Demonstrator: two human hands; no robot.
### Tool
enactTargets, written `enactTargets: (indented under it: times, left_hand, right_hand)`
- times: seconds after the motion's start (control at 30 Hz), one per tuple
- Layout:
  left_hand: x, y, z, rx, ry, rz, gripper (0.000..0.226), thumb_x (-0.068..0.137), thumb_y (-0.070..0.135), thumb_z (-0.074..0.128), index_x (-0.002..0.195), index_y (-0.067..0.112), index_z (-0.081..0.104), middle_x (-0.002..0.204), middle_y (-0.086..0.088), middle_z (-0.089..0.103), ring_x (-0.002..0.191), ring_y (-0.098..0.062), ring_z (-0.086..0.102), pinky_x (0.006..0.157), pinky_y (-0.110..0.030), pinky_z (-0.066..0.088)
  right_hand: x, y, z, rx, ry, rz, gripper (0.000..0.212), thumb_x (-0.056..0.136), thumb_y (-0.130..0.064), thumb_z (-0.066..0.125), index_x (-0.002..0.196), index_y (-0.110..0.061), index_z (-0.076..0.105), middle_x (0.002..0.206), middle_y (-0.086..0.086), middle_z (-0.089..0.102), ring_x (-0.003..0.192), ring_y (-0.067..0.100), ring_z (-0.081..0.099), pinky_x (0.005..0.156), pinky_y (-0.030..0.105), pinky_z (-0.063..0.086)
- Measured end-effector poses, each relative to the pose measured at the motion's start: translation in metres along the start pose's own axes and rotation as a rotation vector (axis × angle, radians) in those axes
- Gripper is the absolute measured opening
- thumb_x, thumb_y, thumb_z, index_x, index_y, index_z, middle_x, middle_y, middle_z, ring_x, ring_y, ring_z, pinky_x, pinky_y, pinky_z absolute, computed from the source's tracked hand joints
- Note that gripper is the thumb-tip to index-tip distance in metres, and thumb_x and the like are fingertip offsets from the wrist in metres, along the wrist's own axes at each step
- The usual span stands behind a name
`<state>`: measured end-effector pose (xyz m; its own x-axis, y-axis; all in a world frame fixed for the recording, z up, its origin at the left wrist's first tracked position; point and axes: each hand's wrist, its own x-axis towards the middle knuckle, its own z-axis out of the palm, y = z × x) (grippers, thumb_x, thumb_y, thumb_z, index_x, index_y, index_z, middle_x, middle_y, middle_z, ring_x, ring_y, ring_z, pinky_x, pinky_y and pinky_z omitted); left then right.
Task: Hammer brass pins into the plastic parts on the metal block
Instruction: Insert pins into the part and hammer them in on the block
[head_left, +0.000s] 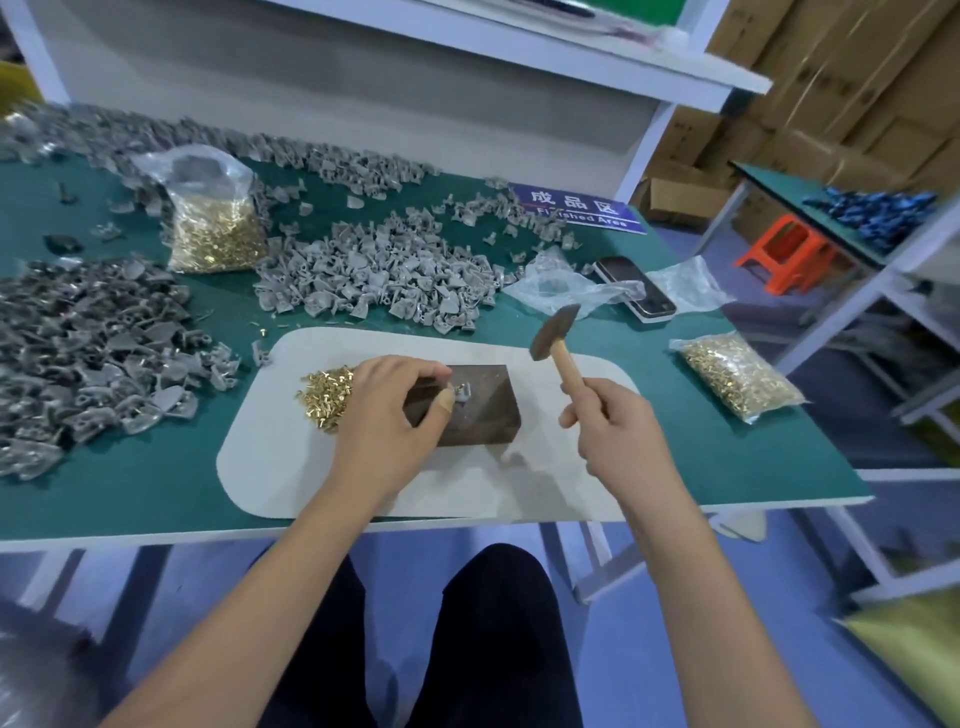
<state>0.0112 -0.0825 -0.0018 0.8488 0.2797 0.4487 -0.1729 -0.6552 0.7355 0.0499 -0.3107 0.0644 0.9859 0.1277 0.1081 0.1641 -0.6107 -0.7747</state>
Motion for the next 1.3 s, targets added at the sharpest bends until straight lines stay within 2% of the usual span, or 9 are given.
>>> enactTargets:
  times: [0.13,0.3,0.43,0.53,0.67,0.87,0.97,1.13,1.3]
  left_hand:
    - [0.002,0.002,-0.002,-0.023,0.001,-0.014,0.01,0.089,0.022,0.072,0.093,0.03,0.07,0.1,0.016,0.064,0.108,-0.013,0.048,0.093,-0.01,0.029]
    - [0.004,0.002,-0.002,-0.031,0.019,-0.001,0.011,0.087,0.022,0.075,0.088,0.032,0.07,0.097,0.016,0.066,0.104,-0.015,0.052,0.091,-0.012,0.031]
    - [0.002,0.003,0.0,-0.008,0.056,-0.002,0.008,0.087,0.022,0.075,0.089,0.029,0.072,0.097,0.016,0.066,0.105,-0.014,0.052,0.091,-0.01,0.032]
    - [-0.001,0.004,0.001,0.005,0.086,-0.013,0.006,0.087,0.023,0.076,0.088,0.027,0.073,0.095,0.015,0.066,0.105,-0.013,0.054,0.088,-0.02,0.042]
    - [-0.001,0.003,0.001,0.015,0.085,-0.044,0.002,0.087,0.029,0.076,0.088,0.03,0.075,0.094,0.017,0.067,0.109,-0.01,0.054,0.083,-0.026,0.046]
    - [0.0,-0.001,0.0,-0.042,0.059,-0.076,0.004,0.087,0.036,0.075,0.088,0.039,0.074,0.098,0.02,0.07,0.115,-0.003,0.05,0.084,-0.006,0.035]
    - [0.002,-0.004,0.001,-0.069,0.048,-0.073,0.006,0.087,0.034,0.077,0.089,0.039,0.075,0.098,0.019,0.07,0.116,-0.007,0.051,0.088,-0.005,0.032]
    - [0.003,-0.006,0.003,-0.08,0.061,-0.063,0.003,0.087,0.032,0.078,0.088,0.034,0.077,0.096,0.019,0.071,0.114,-0.009,0.052,0.091,-0.007,0.033]
    - [0.002,-0.007,0.003,-0.087,0.054,-0.059,0.001,0.087,0.033,0.077,0.088,0.033,0.078,0.096,0.018,0.071,0.114,-0.01,0.052,0.091,-0.008,0.034]
  right_hand:
    - [-0.014,-0.014,0.003,0.216,-0.196,-0.09,0.021,0.108,-0.03,0.048,0.114,-0.036,0.068,0.062,-0.01,0.048,0.049,0.005,0.037,0.046,0.018,0.032]
    - [-0.017,-0.024,0.015,0.034,-0.259,-0.216,0.029,0.11,-0.02,0.04,0.091,-0.018,0.062,0.062,-0.01,0.048,0.052,0.007,0.036,0.054,0.028,0.034]
    - [-0.015,-0.029,0.015,-0.039,-0.129,-0.239,0.027,0.11,-0.029,0.038,0.098,-0.028,0.062,0.063,-0.016,0.05,0.059,0.009,0.042,0.057,0.027,0.034]
    - [-0.02,-0.031,0.02,-0.031,-0.04,-0.265,0.024,0.11,-0.029,0.038,0.1,-0.034,0.059,0.064,-0.013,0.052,0.062,0.012,0.046,0.061,0.03,0.039]
    - [-0.023,-0.029,0.027,-0.096,-0.153,-0.172,0.03,0.11,-0.028,0.039,0.102,-0.018,0.065,0.061,-0.007,0.048,0.061,0.016,0.042,0.062,0.04,0.041]
    - [-0.026,-0.039,0.02,-0.108,-0.014,-0.27,0.027,0.109,-0.034,0.036,0.086,-0.035,0.051,0.064,-0.005,0.05,0.062,0.02,0.046,0.059,0.039,0.04]
    - [-0.021,-0.038,0.02,-0.227,-0.147,-0.207,0.029,0.109,-0.03,0.037,0.087,-0.026,0.055,0.065,-0.004,0.052,0.066,0.023,0.049,0.064,0.042,0.04]
    - [-0.025,-0.038,0.02,-0.141,-0.036,-0.238,0.028,0.108,-0.032,0.036,0.087,-0.027,0.054,0.062,-0.004,0.049,0.062,0.021,0.046,0.06,0.042,0.041]
    - [-0.02,-0.037,0.018,-0.234,-0.115,-0.204,0.03,0.108,-0.037,0.036,0.096,-0.027,0.061,0.063,-0.006,0.052,0.064,0.019,0.049,0.061,0.038,0.041]
